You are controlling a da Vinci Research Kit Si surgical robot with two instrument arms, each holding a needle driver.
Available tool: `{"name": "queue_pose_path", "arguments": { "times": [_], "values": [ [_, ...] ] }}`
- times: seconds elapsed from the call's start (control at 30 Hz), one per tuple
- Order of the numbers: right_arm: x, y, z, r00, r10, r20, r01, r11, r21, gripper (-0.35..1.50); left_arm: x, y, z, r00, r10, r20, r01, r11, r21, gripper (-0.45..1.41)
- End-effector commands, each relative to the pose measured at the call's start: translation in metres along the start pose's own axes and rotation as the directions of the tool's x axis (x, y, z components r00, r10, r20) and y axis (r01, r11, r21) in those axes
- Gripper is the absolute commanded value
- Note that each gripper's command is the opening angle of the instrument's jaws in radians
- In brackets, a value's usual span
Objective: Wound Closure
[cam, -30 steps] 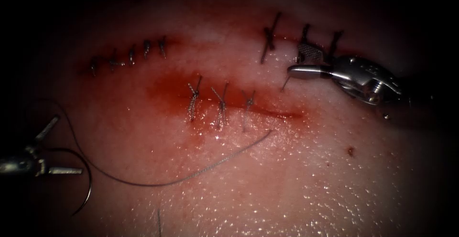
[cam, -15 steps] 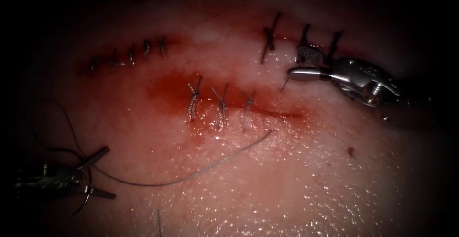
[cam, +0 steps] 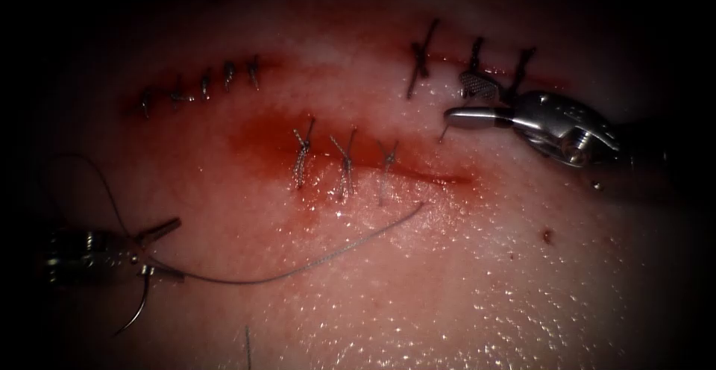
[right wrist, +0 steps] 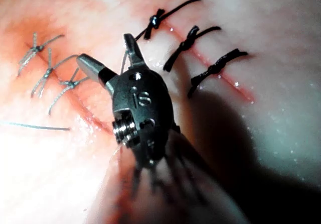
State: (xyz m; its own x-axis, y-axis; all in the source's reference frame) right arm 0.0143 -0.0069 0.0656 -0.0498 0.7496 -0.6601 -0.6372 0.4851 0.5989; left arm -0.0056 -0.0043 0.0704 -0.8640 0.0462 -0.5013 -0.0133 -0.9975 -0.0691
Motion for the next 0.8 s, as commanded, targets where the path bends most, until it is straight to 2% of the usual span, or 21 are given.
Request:
{"name": "queue_pose_path", "arguments": {
  "times": [0.03, 0.2, 0.27, 0.3, 0.4, 0.43, 0.47, 0.53, 0.6, 0.63, 0.7, 0.8],
  "values": [
    [-0.0008, -0.0004, 0.0005, 1.000, 0.001, 0.002, -0.001, 1.000, 0.005, 0.93, 0.0000, 0.0007, 0.0007, 1.000, -0.002, 0.000, 0.002, 1.000, -0.006, 0.72],
    [-0.0008, -0.0004, 0.0005, 1.000, 0.001, 0.005, -0.001, 1.000, 0.004, 0.93, -0.0010, 0.0010, -0.0002, 1.000, 0.008, 0.026, -0.007, 1.000, -0.026, 0.77],
    [-0.0008, -0.0004, 0.0005, 1.000, 0.001, 0.004, -0.001, 1.000, 0.004, 0.91, -0.0014, 0.0012, -0.0005, 0.999, 0.008, 0.034, -0.007, 1.000, -0.027, 0.67],
    [-0.0008, -0.0004, 0.0005, 1.000, 0.001, 0.004, -0.001, 1.000, 0.004, 0.91, -0.0014, 0.0012, -0.0005, 0.999, 0.007, 0.036, -0.006, 1.000, -0.026, 0.52],
    [-0.0008, -0.0004, 0.0005, 1.000, 0.001, 0.005, -0.001, 1.000, 0.005, 0.89, -0.0014, 0.0012, -0.0005, 0.999, 0.011, 0.052, -0.010, 1.000, -0.026, -0.13],
    [-0.0008, -0.0004, 0.0005, 1.000, 0.001, 0.005, -0.001, 1.000, 0.005, 0.89, -0.0013, 0.0012, -0.0004, 0.998, 0.015, 0.056, -0.013, 1.000, -0.027, -0.45],
    [-0.0008, -0.0004, 0.0005, 1.000, 0.001, 0.005, -0.001, 1.000, 0.006, 0.89, -0.0012, 0.0012, -0.0004, 0.998, 0.013, 0.060, -0.011, 0.999, -0.032, -0.45],
    [-0.0009, -0.0004, 0.0002, 1.000, -0.006, 0.005, 0.006, 1.000, 0.009, 0.78, -0.0009, 0.0012, -0.0004, 0.998, 0.014, 0.068, -0.012, 0.999, -0.034, -0.45],
    [-0.0009, -0.0004, -0.0001, 0.991, -0.130, 0.008, 0.130, 0.991, 0.014, 0.54, -0.0004, 0.0010, -0.0005, 0.998, 0.010, 0.069, -0.007, 0.999, -0.039, -0.45],
    [-0.0008, -0.0003, -0.0002, 0.981, -0.193, 0.010, 0.193, 0.981, 0.016, 0.54, 0.0000, 0.0008, -0.0006, 0.998, 0.004, 0.067, -0.001, 0.999, -0.044, -0.45],
    [-0.0004, -0.0002, -0.0004, 0.963, -0.270, 0.015, 0.270, 0.962, 0.036, 0.71, 0.0007, 0.0005, -0.0010, 0.999, 0.007, 0.053, -0.005, 0.999, -0.041, -0.45],
    [0.0004, -0.0003, -0.0005, 0.930, -0.365, 0.029, 0.364, 0.930, 0.044, 1.13, 0.0025, -0.0003, -0.0019, 1.000, 0.004, 0.004, -0.004, 1.000, 0.008, -0.45]
  ]
}}
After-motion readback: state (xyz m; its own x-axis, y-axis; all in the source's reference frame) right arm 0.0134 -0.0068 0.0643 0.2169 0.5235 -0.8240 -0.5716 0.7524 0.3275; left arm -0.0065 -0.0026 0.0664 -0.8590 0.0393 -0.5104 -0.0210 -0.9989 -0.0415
